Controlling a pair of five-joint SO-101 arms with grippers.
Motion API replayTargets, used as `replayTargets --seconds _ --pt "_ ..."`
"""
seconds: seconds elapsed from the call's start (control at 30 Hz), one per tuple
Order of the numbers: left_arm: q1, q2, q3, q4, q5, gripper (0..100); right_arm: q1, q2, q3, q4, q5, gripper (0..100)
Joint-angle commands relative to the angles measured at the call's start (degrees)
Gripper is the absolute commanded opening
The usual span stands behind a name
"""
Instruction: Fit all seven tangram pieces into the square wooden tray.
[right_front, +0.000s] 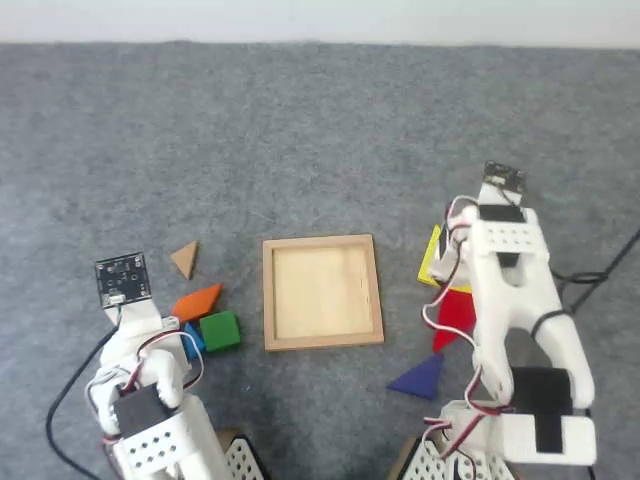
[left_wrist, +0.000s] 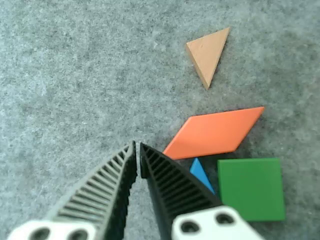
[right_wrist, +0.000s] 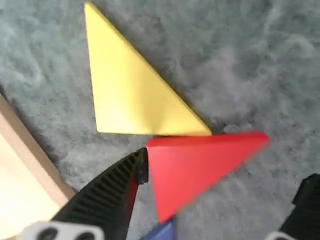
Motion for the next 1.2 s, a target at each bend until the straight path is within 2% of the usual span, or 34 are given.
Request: replayTargets --seconds 0.0,0.27,0.33,0.47,0.67,0.9,1.17 --pt "0.4 -1.0 -0.7 0.3 -0.3 1 0.0 -3.8 4.9 -9.5 -0.1 44.8" --pt "0.4 -1.0 -0.7 0.3 -0.3 1 -1.3 -3.8 9.7 -15.3 -1.5 44.7" --pt "0.4 -1.0 -0.7 0.3 -0.3 1 -1.5 -3.8 10.0 -15.0 -8.0 44.8" --pt "0.4 -1.0 -0.7 0.3 -0.3 1 -1.5 -3.7 10.9 -13.1 -29.0 44.8" --pt "0.4 -1.0 -0.7 0.3 -0.3 1 -2.2 -3.2 11.9 -13.1 -38.6 44.8" --pt "0.4 -1.0 -0.7 0.3 -0.3 1 0.2 6.5 9.6 -16.5 -39.3 44.6" --pt "0.4 -1.0 -0.7 0.3 -0.3 1 2.2 15.3 -1.5 -3.8 -40.2 44.6"
